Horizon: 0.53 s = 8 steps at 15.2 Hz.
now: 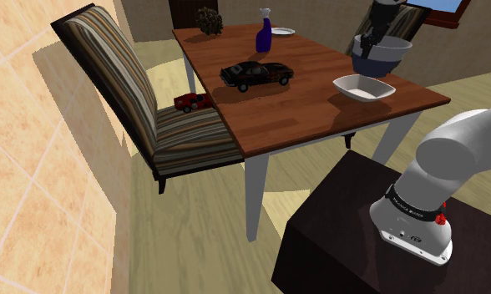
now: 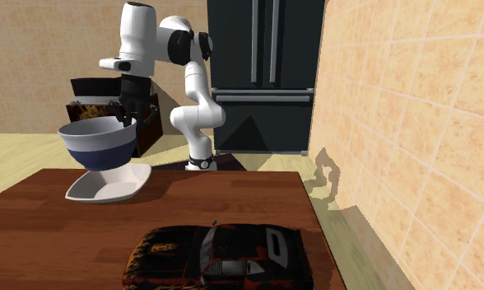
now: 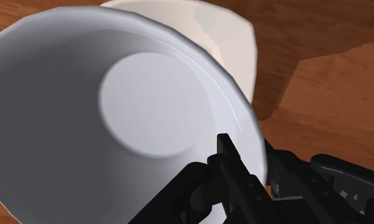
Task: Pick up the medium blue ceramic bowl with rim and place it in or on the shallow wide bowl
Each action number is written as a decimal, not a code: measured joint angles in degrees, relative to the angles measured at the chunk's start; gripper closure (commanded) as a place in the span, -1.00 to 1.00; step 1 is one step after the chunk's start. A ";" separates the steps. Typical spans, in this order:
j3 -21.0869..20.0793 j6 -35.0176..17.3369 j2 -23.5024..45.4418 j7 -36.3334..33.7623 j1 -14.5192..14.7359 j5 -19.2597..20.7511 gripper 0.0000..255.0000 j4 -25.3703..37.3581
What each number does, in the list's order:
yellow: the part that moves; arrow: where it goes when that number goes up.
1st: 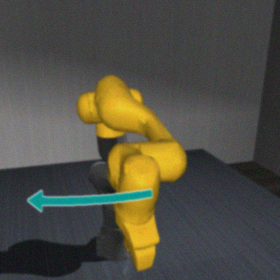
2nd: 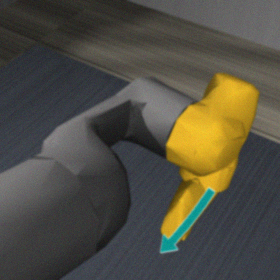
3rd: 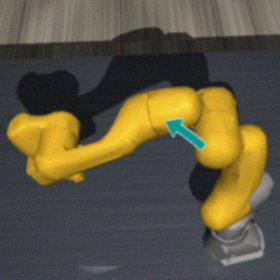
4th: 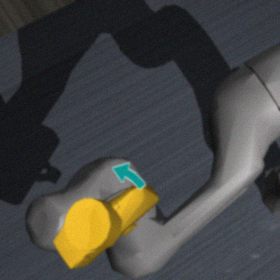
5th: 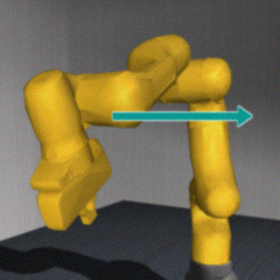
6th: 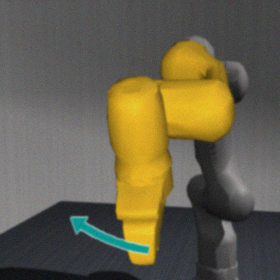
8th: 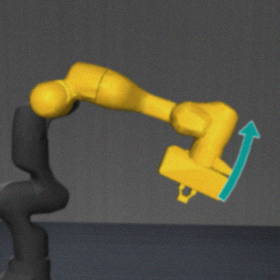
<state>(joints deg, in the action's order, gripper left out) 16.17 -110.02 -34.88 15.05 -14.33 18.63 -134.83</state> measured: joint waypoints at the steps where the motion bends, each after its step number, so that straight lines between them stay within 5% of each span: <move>1: 0.07 -0.75 0.04 -0.17 -0.03 0.11 1.00 -0.72; 8: 0.97 -6.18 0.46 -1.00 -0.43 1.14 1.00 -5.77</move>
<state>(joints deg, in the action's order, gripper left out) 17.14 -116.20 -34.42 14.04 -14.76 19.77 -140.60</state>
